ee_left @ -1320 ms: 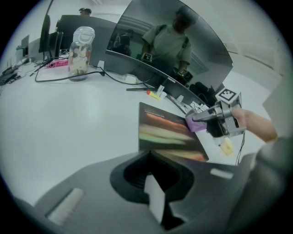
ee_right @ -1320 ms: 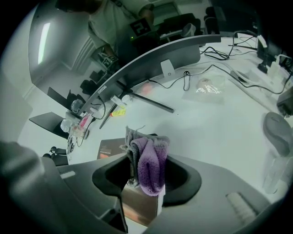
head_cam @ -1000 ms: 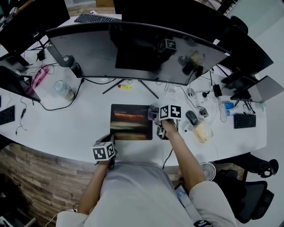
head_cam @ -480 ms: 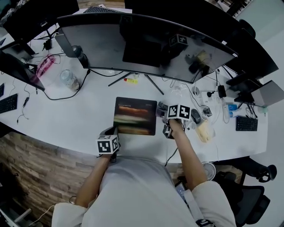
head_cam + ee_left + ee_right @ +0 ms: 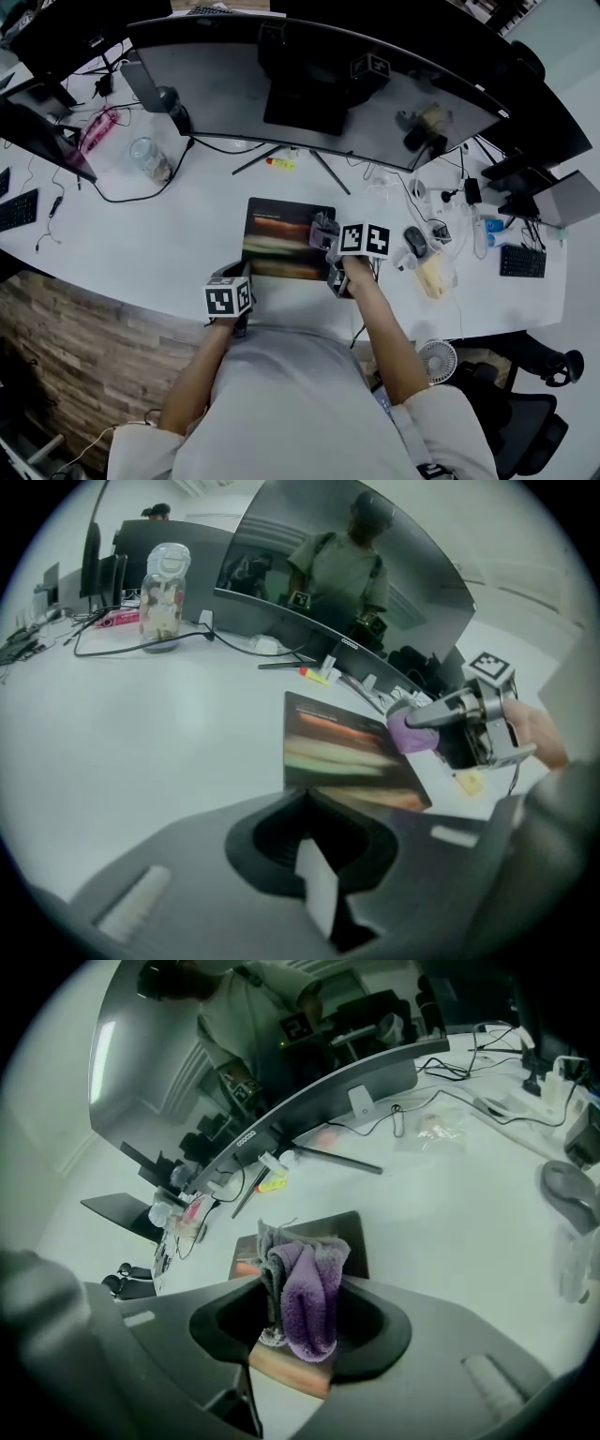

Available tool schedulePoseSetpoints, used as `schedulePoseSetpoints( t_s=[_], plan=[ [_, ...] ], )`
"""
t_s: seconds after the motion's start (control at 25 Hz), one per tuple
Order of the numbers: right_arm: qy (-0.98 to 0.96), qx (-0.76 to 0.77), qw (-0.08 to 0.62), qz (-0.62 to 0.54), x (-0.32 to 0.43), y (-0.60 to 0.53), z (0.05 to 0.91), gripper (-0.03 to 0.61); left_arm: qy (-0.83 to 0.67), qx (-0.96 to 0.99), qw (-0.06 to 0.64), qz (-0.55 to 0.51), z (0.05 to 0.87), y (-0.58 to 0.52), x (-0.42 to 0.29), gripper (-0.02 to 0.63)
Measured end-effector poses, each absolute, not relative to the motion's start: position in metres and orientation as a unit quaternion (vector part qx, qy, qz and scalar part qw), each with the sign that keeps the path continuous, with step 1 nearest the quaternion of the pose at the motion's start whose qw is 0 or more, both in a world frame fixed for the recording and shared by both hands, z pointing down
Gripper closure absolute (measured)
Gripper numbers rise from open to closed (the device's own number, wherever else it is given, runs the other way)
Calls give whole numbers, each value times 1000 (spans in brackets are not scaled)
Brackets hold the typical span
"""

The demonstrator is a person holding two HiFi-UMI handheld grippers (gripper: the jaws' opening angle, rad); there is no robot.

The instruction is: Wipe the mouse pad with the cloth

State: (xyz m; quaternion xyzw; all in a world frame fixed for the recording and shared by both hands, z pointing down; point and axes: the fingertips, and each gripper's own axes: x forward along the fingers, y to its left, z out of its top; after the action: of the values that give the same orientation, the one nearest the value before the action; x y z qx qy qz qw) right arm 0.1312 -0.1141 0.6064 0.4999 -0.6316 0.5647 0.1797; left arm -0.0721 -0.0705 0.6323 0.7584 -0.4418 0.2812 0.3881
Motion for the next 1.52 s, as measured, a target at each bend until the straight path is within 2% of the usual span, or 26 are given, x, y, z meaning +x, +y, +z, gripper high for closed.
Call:
schedulePoseSetpoints(
  t_s=[0.72,1.52],
  plan=[
    [-669,427,184,579,-1,-130,609,391,-439,760,385,284,632,-71,-74,614],
    [-678,404,175,588,-43,-135,624,391,-437,759,390,282,633,-71,-76,614]
  ],
)
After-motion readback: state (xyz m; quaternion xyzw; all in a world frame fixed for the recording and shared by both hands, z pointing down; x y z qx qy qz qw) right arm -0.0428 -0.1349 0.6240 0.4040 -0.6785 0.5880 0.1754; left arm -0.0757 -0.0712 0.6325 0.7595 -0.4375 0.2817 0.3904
